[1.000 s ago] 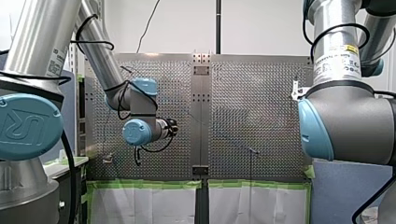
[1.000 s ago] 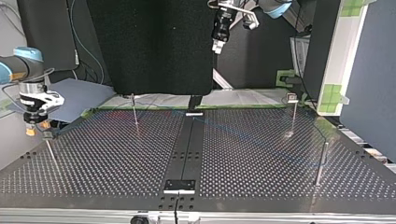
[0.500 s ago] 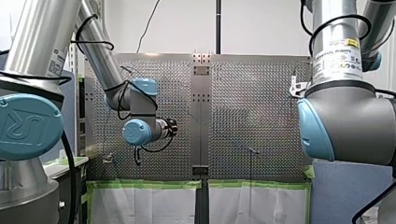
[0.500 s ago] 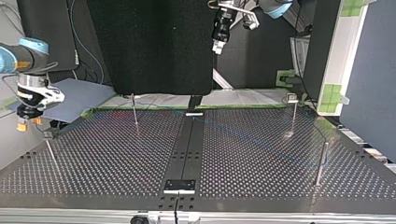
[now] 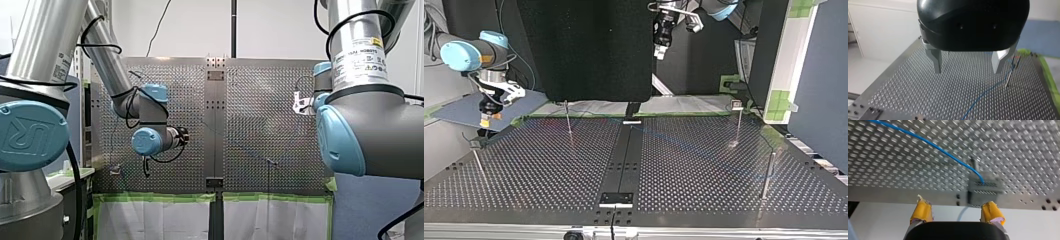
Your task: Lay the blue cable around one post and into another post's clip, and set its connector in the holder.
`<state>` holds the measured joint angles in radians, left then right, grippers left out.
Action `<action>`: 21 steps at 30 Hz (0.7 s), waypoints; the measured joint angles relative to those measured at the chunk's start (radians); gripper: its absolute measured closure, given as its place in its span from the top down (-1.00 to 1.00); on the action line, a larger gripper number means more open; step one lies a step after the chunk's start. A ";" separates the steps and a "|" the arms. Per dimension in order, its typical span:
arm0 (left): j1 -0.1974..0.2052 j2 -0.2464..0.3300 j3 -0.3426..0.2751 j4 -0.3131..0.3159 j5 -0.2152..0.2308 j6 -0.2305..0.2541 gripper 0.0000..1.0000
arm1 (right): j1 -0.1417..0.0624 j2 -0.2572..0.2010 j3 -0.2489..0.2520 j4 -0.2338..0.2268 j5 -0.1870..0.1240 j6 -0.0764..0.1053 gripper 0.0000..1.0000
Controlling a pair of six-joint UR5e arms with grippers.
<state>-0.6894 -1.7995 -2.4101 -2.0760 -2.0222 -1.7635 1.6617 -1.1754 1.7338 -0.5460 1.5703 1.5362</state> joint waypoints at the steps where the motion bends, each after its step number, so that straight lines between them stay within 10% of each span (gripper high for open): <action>1: 0.003 0.000 0.000 0.000 -0.008 0.004 1.00 | 0.009 0.000 0.007 -0.002 0.009 -0.004 1.00; 9: 0.023 0.000 0.002 0.002 -0.085 0.022 1.00 | 0.092 0.002 0.033 0.005 0.069 -0.038 1.00; 21: 0.037 0.001 0.002 0.001 -0.085 0.023 1.00 | 0.204 0.005 0.034 0.027 0.109 -0.077 1.00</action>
<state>-0.6528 -1.7990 -2.4080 -2.0753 -2.1074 -1.7410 1.8661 -1.1706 1.7681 -0.5194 1.6794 1.4590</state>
